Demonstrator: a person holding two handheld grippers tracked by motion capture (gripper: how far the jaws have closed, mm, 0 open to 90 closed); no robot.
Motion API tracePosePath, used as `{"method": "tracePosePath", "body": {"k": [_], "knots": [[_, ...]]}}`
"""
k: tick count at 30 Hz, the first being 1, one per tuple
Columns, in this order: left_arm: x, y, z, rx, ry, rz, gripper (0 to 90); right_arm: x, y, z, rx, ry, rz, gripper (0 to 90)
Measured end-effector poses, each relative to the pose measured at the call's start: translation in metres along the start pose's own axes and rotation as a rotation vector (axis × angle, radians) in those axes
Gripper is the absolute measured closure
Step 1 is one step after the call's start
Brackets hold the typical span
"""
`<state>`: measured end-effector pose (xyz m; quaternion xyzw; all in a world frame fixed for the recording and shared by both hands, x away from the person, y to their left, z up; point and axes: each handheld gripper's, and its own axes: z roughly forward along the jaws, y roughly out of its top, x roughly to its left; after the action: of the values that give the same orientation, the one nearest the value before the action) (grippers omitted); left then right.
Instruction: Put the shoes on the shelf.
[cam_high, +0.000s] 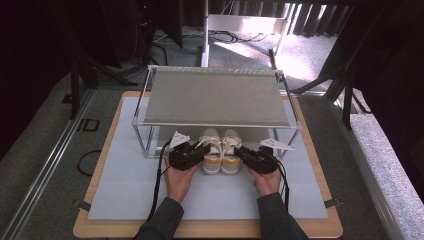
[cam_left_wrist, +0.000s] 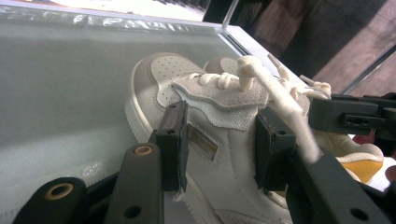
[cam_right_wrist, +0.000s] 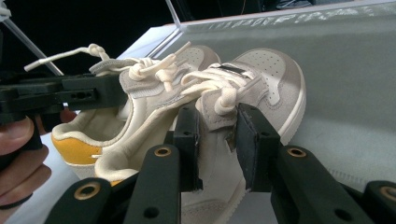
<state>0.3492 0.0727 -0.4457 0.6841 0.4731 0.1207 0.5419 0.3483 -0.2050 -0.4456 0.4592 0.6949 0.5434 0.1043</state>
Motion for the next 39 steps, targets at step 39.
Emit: {"method": "tracePosePath", "body": {"k": [39], "knots": [[0.030,-0.003,0.040,-0.036,0.091,-0.114,52.3,-0.016,0.010,0.040,0.040,-0.101,0.024,66.7]]}}
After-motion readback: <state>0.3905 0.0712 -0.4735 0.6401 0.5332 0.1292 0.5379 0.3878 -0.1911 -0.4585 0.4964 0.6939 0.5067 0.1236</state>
